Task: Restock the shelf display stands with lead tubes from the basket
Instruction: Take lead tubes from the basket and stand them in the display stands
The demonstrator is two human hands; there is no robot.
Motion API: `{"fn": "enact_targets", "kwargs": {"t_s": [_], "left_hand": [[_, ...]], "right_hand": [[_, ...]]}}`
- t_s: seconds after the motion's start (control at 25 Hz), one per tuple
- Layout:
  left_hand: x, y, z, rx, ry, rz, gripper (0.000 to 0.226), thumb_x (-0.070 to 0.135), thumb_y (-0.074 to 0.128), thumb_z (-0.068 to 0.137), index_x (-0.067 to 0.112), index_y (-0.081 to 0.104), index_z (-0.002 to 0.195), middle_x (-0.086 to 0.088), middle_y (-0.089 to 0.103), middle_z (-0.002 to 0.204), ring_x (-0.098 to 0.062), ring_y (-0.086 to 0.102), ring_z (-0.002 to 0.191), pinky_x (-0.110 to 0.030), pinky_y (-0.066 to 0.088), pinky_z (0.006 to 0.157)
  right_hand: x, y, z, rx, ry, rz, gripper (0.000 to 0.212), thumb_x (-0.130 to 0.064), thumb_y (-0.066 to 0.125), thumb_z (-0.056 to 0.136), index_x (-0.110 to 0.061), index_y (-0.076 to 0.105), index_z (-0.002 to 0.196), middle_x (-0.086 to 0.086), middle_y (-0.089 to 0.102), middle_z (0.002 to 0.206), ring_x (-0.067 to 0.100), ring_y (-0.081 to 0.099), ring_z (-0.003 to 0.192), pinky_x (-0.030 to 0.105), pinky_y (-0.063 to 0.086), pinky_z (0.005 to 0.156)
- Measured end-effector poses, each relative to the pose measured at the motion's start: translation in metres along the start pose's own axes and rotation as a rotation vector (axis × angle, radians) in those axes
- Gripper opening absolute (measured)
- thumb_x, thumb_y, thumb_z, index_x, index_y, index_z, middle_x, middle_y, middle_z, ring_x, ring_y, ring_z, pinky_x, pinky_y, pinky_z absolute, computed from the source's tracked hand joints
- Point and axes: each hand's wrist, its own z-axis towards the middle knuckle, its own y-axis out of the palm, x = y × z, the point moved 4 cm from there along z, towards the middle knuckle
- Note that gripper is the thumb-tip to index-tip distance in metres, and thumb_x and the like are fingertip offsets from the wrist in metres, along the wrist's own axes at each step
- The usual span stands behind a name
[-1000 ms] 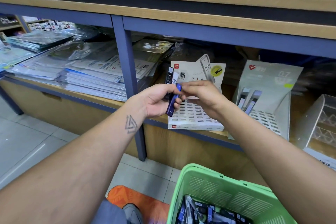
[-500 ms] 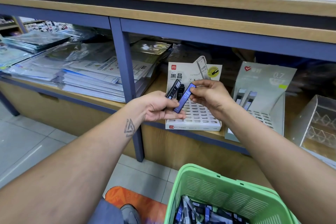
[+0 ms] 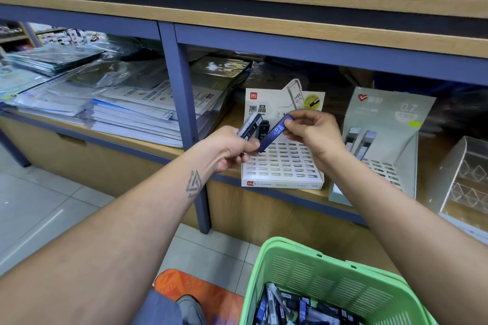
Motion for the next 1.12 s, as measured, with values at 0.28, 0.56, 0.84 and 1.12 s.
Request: {"fn": "enact_targets", "kwargs": {"t_s": [0.28,0.56,0.84,1.12], "left_hand": [[0.002,-0.007,0.005,0.059,-0.031,-0.051,0.033,0.041,0.057,0.100,0.009,0.063,0.095,0.007,0.036,0.048,-0.006,0.023,0.039,-0.017,0.015,0.037],[-0.009,-0.008,0.013,0.241,0.103,0.177,0.028,0.034,0.049,0.105,0.007,0.052,0.100,-0.002,0.048,0.064,-0.012,0.034,0.047,-0.023,0.026,0.041],[-0.013,0.004,0.016,0.253,0.109,0.336,0.010,0.008,0.062,0.094,0.010,0.057,0.102,-0.002,0.055,0.075,-0.013,0.043,0.053,-0.012,0.026,0.030],[-0.021,0.002,0.017,0.280,0.073,0.375,0.005,0.005,0.052,0.095,0.008,0.054,0.097,-0.005,0.049,0.067,-0.016,0.041,0.050,-0.018,0.030,0.041]], "right_hand": [[-0.007,0.002,0.016,0.147,-0.335,-0.594,0.017,-0.006,0.071,0.090,-0.017,0.070,0.103,-0.001,0.069,0.093,0.014,0.065,0.089,0.035,0.057,0.085],[0.004,0.013,0.025,0.084,-0.400,-0.678,0.012,-0.006,0.070,0.091,-0.015,0.070,0.100,0.000,0.069,0.092,0.019,0.065,0.088,0.044,0.057,0.084],[0.012,0.019,0.030,0.027,-0.438,-0.759,0.017,-0.005,0.064,0.093,-0.015,0.075,0.102,0.006,0.073,0.102,0.024,0.066,0.098,0.044,0.055,0.087],[0.016,0.030,0.026,-0.018,-0.534,-1.110,0.032,-0.004,0.057,0.093,-0.020,0.075,0.115,0.004,0.066,0.109,0.033,0.062,0.100,0.039,0.054,0.074]]}}
